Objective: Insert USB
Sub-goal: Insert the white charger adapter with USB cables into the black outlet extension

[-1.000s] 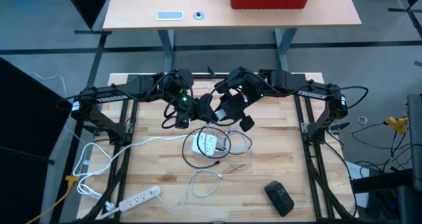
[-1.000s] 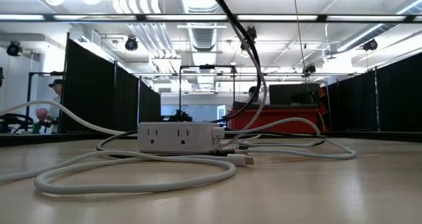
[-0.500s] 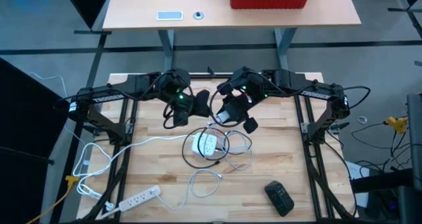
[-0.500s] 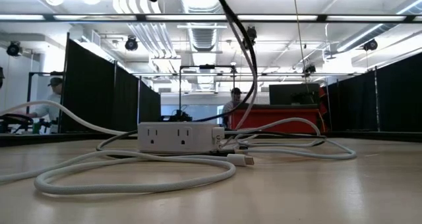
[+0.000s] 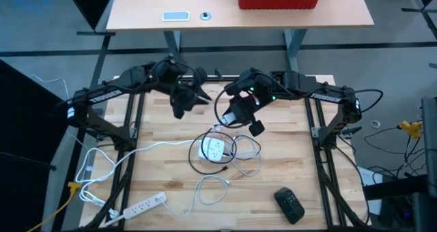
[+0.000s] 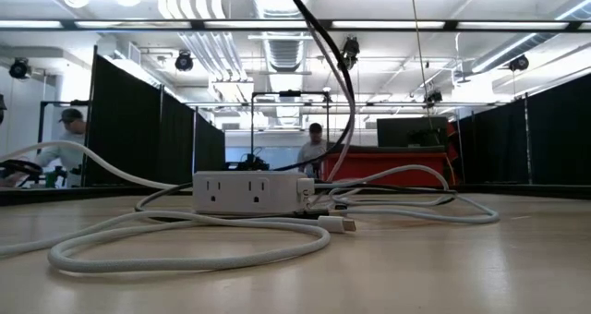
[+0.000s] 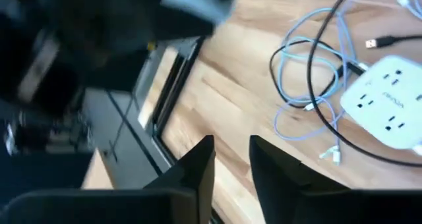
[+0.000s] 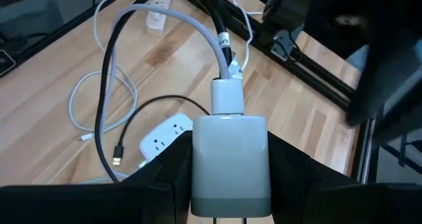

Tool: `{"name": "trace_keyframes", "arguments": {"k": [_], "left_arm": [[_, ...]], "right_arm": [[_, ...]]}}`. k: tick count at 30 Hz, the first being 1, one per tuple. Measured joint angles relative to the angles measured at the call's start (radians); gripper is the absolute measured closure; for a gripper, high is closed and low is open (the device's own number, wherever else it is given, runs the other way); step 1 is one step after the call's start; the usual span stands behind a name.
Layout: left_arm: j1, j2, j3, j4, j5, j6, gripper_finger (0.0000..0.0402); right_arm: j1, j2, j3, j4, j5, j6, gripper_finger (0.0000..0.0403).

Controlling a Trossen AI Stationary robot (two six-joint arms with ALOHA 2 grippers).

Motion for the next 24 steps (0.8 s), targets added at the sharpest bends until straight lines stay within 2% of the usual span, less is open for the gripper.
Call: {"name": "trace_keyframes", "arguments": {"k": [9, 19, 24], "left_arm": [[0.015, -0.089, 0.001, -0.012, 0.015, -0.121, 0.0395], [0.013, -0.104, 0.002, -0.056, 0.014, -0.104, 0.0400], [0.013, -0.102, 0.002, -0.060, 0.014, -0.104, 0.0400]], "right_arm": [[-0.032, 0.000, 0.006, 0.047, -0.005, 0.063, 0.0279], [-0.042, 0.000, 0.033, 0.059, -0.010, 0.114, 0.0279], [-0.042, -0.001, 0.042, 0.060, -0.061, 0.083, 0.0279]]}}
